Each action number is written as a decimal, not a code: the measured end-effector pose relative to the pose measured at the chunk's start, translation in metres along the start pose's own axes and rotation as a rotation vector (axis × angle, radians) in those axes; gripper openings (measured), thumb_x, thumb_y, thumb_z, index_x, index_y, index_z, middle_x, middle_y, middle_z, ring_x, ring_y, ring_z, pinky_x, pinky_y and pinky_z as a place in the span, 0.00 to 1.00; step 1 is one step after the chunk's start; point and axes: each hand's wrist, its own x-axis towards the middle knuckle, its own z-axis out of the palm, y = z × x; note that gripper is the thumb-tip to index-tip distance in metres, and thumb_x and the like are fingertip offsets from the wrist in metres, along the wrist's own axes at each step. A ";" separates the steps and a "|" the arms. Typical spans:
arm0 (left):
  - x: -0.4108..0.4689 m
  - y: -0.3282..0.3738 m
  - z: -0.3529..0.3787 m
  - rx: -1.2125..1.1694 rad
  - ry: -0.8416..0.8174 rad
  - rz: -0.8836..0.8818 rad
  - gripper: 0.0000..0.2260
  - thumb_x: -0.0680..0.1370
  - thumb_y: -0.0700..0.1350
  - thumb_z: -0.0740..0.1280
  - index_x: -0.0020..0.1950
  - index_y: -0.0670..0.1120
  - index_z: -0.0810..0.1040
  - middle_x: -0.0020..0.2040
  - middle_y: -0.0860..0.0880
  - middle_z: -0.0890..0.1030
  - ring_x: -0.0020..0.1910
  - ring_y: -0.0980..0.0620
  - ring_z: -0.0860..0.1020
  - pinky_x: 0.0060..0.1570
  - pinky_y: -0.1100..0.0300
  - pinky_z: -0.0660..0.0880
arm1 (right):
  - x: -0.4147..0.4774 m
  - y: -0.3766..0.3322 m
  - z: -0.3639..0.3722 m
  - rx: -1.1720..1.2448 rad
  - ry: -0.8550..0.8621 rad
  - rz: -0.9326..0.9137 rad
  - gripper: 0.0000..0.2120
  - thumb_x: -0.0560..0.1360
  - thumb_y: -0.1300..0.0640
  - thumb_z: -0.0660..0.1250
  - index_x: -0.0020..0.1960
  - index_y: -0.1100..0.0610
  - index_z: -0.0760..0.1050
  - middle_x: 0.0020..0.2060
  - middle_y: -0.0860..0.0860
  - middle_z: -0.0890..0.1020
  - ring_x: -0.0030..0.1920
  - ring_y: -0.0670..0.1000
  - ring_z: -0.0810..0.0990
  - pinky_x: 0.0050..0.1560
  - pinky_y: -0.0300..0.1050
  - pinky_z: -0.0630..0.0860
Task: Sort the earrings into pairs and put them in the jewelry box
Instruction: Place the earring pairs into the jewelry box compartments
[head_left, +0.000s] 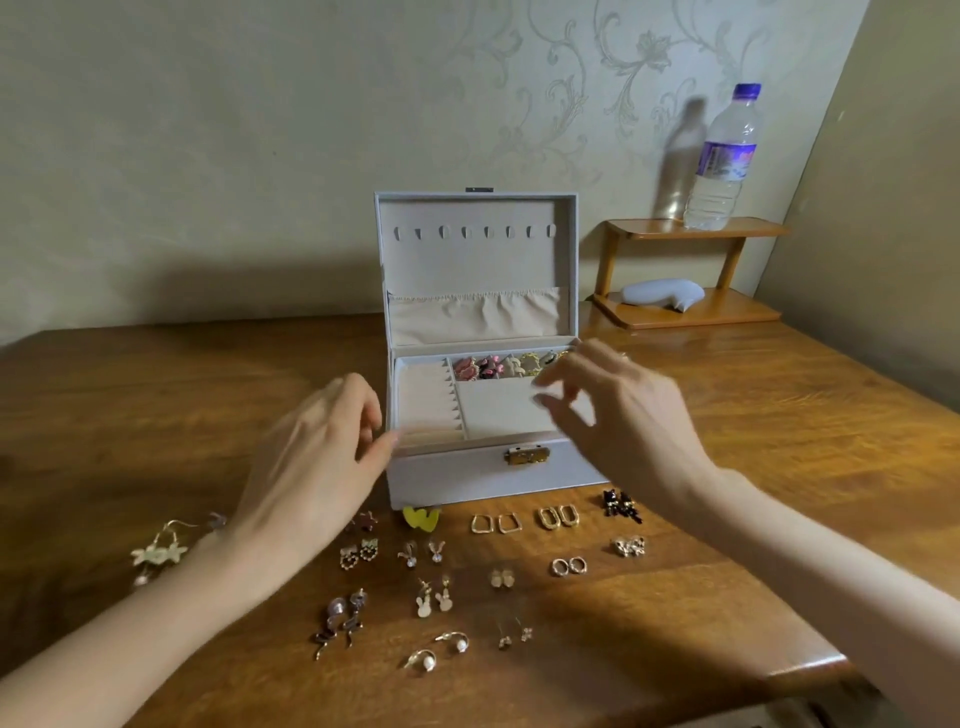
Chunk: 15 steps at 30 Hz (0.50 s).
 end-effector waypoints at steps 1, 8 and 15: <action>-0.007 -0.001 0.002 0.029 -0.038 -0.001 0.09 0.72 0.48 0.69 0.43 0.49 0.69 0.39 0.54 0.73 0.35 0.57 0.71 0.33 0.67 0.66 | -0.006 -0.011 0.002 0.044 -0.021 -0.045 0.06 0.75 0.52 0.66 0.48 0.54 0.79 0.43 0.48 0.79 0.34 0.45 0.77 0.30 0.41 0.77; -0.034 -0.003 0.031 0.188 -0.073 -0.077 0.14 0.63 0.57 0.76 0.37 0.48 0.79 0.42 0.51 0.72 0.44 0.49 0.71 0.41 0.54 0.71 | -0.022 -0.056 0.041 0.090 -0.247 -0.121 0.09 0.74 0.49 0.64 0.43 0.52 0.80 0.34 0.48 0.82 0.32 0.50 0.79 0.32 0.38 0.68; -0.033 0.002 0.042 0.176 -0.045 -0.165 0.13 0.63 0.54 0.78 0.36 0.46 0.81 0.48 0.47 0.75 0.50 0.46 0.70 0.47 0.51 0.67 | -0.020 -0.073 0.057 -0.015 -0.375 -0.062 0.13 0.79 0.47 0.58 0.56 0.54 0.73 0.43 0.53 0.80 0.43 0.54 0.79 0.44 0.47 0.76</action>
